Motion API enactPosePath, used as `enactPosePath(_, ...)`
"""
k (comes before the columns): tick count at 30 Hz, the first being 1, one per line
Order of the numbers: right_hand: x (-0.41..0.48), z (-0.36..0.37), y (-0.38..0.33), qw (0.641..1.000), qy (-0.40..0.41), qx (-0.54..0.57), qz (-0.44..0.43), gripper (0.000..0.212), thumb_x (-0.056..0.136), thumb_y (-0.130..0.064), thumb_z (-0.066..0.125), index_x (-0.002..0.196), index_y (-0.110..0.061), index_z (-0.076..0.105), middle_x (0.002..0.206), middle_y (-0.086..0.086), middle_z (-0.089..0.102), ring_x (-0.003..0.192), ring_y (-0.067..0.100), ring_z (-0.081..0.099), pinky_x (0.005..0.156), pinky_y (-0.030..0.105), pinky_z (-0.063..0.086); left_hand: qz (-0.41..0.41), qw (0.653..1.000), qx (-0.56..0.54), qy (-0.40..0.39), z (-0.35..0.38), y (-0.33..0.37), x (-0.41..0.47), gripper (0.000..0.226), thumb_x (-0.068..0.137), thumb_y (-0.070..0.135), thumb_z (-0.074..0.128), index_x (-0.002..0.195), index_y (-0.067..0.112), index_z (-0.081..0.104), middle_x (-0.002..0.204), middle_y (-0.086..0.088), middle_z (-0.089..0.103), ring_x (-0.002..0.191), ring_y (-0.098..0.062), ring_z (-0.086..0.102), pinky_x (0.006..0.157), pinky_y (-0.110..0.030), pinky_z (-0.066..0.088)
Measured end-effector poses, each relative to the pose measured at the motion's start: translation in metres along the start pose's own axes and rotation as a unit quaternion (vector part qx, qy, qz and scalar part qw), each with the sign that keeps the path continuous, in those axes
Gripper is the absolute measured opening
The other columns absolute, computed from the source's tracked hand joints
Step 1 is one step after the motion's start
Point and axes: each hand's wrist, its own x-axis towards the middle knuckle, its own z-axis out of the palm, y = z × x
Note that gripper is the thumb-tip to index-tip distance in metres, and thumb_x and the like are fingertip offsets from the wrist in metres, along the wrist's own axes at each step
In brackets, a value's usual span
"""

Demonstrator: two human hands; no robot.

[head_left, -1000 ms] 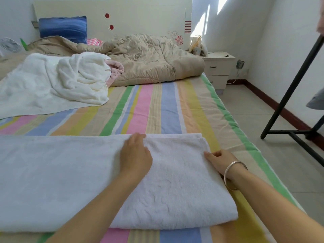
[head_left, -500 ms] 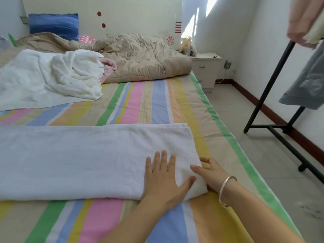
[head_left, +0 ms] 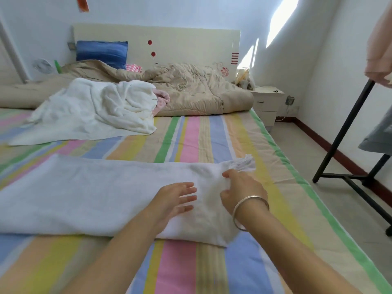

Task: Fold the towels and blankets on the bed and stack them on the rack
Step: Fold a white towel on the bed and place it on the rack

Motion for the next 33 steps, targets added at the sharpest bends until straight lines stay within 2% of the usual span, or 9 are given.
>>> enactPosePath(4,0.001,0.022,-0.104,0.992,0.003,-0.065,-0.112,0.034,0.094,-0.012,0.043,0.127,-0.019,0.051,0.129,0.005,0.052,0.122,0.025,0.045,0.083,0.033,0.04,-0.04,0.998,-0.055,0.015,-0.059,0.027,0.01,0.026,0.099,0.018,0.047,0.104,0.002,0.067,0.089,-0.008,0.075,0.077,-0.018,0.073,0.063,-0.03,0.06)
enactPosePath(8,0.0,0.067,-0.175,0.981,-0.069,-0.06,-0.173,0.032,0.097,-0.009,0.04,0.127,-0.01,0.05,0.126,0.008,0.053,0.123,0.028,0.04,0.076,0.031,0.031,-0.081,0.993,-0.068,0.057,-0.127,0.031,0.03,0.04,0.104,0.027,0.037,0.093,0.002,0.066,0.059,-0.007,0.067,0.043,-0.014,0.062,0.039,-0.02,0.046)
enactPosePath(12,-0.011,0.108,-0.187,0.98,-0.097,-0.013,-0.175,0.032,0.093,-0.015,0.043,0.124,-0.012,0.047,0.121,0.006,0.054,0.115,0.028,0.045,0.073,0.03,0.029,-0.134,0.989,-0.067,0.006,-0.166,0.022,0.054,0.049,0.102,0.04,0.04,0.119,-0.002,0.061,0.1,-0.018,0.072,0.064,-0.023,0.071,0.049,-0.027,0.054)
enactPosePath(16,-0.006,0.105,-0.181,0.98,-0.073,0.078,-0.165,0.027,0.094,-0.034,0.041,0.111,-0.023,0.059,0.103,-0.002,0.065,0.097,0.021,0.058,0.074,0.03,0.039,-0.117,0.993,-0.012,-0.021,-0.153,0.023,0.073,0.031,0.093,0.034,0.063,0.108,0.008,0.07,0.089,-0.006,0.074,0.058,-0.013,0.066,0.049,-0.022,0.05)
enactPosePath(20,0.0,0.092,-0.176,0.976,-0.06,0.132,-0.16,0.027,0.092,-0.027,0.042,0.109,-0.031,0.063,0.094,-0.008,0.067,0.09,0.014,0.061,0.085,0.03,0.044,-0.021,1.0,0.001,0.022,-0.129,0.026,0.094,0.042,0.082,0.022,0.077,0.119,0.008,0.063,0.105,-0.009,0.072,0.088,-0.022,0.07,0.077,-0.032,0.056)
enactPosePath(24,0.004,0.092,-0.171,0.971,-0.03,0.185,-0.149,0.028,0.089,-0.017,0.047,0.099,-0.035,0.066,0.106,-0.016,0.066,0.088,0.006,0.059,0.085,0.028,0.046,0.137,0.978,0.137,0.078,-0.122,0.036,0.088,0.043,0.088,0.021,0.07,0.119,0.023,0.042,0.11,-0.002,0.066,0.083,-0.013,0.063,0.066,-0.022,0.051)
enactPosePath(26,0.006,0.09,-0.172,0.964,-0.015,0.224,-0.145,0.034,0.086,-0.01,0.047,0.088,-0.039,0.065,0.097,-0.017,0.067,0.084,0.004,0.059,0.081,0.026,0.048,0.174,0.956,0.214,0.1,-0.134,0.039,0.088,0.04,0.088,0.026,0.069,0.117,0.024,0.04,0.112,-0.004,0.064,0.089,-0.018,0.063,0.079,-0.031,0.053)
enactPosePath(30,0.012,0.08,-0.175,0.971,0.01,0.171,-0.168,0.033,0.088,-0.011,0.049,0.105,-0.035,0.064,0.112,-0.015,0.061,0.109,0.007,0.051,0.094,0.026,0.042,0.125,0.948,0.267,0.121,-0.17,0.043,0.092,0.044,0.089,0.031,0.068,0.121,0.021,0.04,0.117,-0.003,0.052,0.104,-0.024,0.059,0.086,-0.033,0.05)
enactPosePath(33,0.022,0.09,-0.165,0.986,0.012,0.0,-0.164,0.044,0.096,-0.032,0.041,0.14,-0.034,0.039,0.153,-0.008,0.031,0.145,0.017,0.015,0.118,0.033,0.014,0.097,0.956,0.265,0.077,-0.19,0.031,0.096,0.037,0.09,0.025,0.066,0.117,0.025,0.041,0.117,-0.006,0.058,0.094,-0.026,0.065,0.081,-0.039,0.053)
